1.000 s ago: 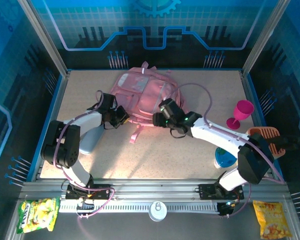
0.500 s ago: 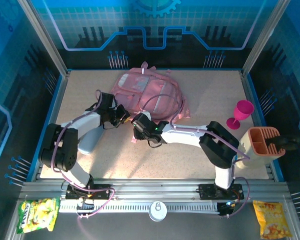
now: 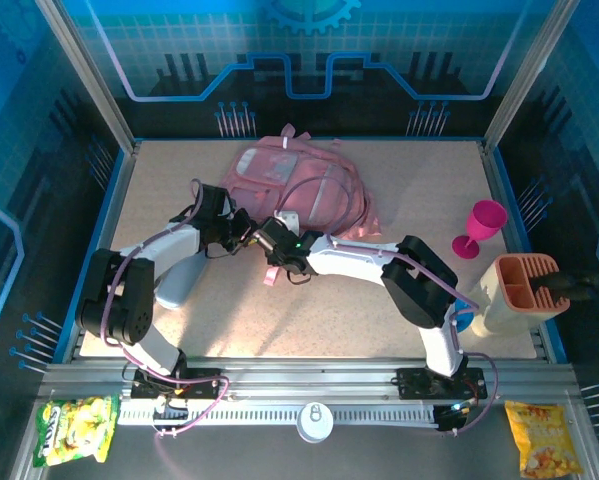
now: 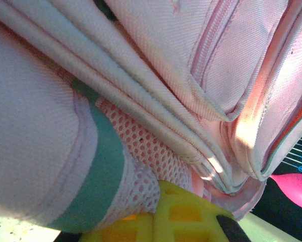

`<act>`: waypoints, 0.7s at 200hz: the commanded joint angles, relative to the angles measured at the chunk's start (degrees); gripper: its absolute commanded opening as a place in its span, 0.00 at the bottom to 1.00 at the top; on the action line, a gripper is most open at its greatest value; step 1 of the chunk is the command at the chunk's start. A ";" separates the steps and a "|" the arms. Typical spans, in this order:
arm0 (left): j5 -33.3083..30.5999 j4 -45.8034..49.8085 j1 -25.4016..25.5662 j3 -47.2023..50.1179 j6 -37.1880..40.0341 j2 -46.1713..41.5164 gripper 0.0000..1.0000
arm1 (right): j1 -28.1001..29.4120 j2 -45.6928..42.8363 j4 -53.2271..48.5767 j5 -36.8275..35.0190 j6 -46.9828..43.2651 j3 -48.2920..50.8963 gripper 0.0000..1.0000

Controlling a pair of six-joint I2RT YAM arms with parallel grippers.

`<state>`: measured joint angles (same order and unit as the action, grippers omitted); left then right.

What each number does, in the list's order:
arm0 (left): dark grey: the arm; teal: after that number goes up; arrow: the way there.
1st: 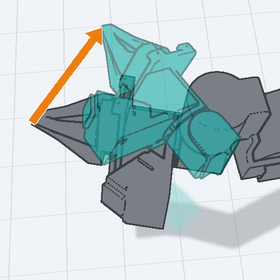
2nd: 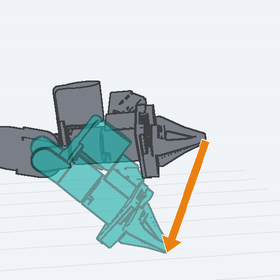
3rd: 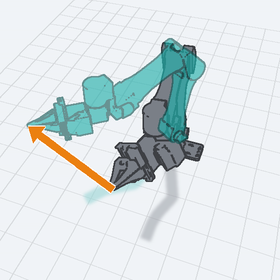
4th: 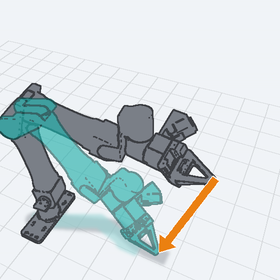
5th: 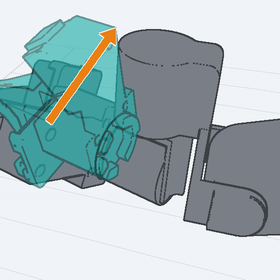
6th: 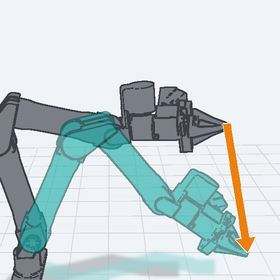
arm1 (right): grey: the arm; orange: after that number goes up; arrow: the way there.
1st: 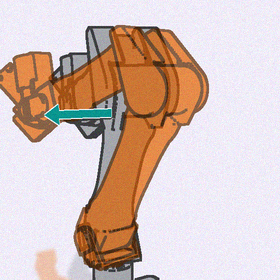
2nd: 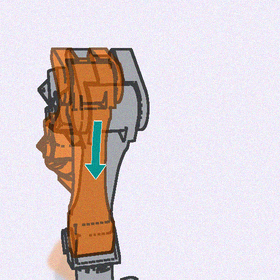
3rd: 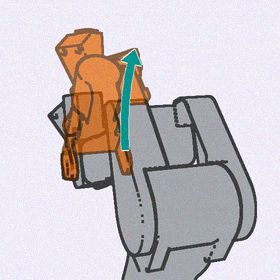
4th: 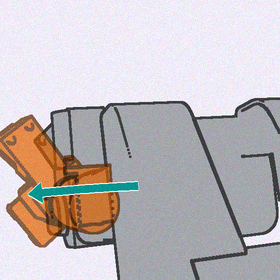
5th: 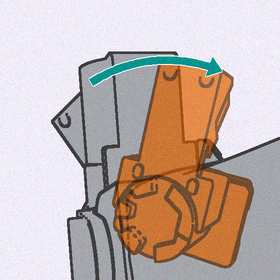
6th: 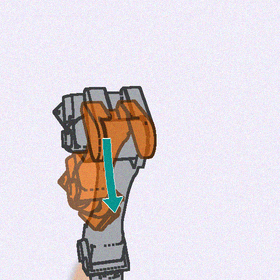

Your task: Pack the student bag

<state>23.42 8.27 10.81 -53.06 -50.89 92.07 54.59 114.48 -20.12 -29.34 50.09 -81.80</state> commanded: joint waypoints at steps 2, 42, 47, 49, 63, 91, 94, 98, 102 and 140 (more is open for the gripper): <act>5.68 -0.66 1.01 0.34 1.15 -3.30 0.00 | -0.67 0.62 -2.18 -5.10 1.06 -1.70 0.35; 5.75 -0.37 0.99 0.22 1.15 -3.47 0.00 | -0.82 1.25 -1.02 -5.36 -1.44 -2.76 0.27; 5.84 -0.32 1.01 0.16 1.15 -3.52 0.00 | -0.82 1.44 -1.15 -5.42 -1.58 -3.04 0.26; 5.78 -0.33 1.04 0.22 1.15 -3.56 0.00 | -0.87 1.49 -1.19 -5.45 -1.62 -3.09 0.26; 5.66 -0.15 1.06 0.20 1.15 -3.64 0.00 | -0.89 1.73 -1.16 -5.66 -2.34 -3.40 0.23; 5.75 -0.19 1.01 0.15 1.14 -3.65 0.00 | -0.92 2.28 -0.97 -5.81 -3.41 -3.95 0.20; 5.71 -0.18 1.05 0.11 1.09 -3.65 0.00 | -0.91 2.36 -0.93 -5.86 -3.57 -4.00 0.19; 5.70 -0.13 1.01 0.05 1.06 -3.65 0.00 | -0.89 2.33 -0.97 -5.94 -3.68 -4.03 0.19; 5.72 -0.04 1.04 0.06 1.06 -3.65 0.00 | -0.85 2.41 -0.97 -5.95 -3.84 -4.07 0.18; 5.35 0.11 1.00 -0.36 1.02 -3.65 0.00 | -0.88 2.25 -1.41 -7.10 -4.68 -3.77 0.13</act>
<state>23.46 8.25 10.81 -53.06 -50.92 91.22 54.57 115.70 -21.52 -32.73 46.44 -84.01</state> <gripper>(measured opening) 0.049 0.144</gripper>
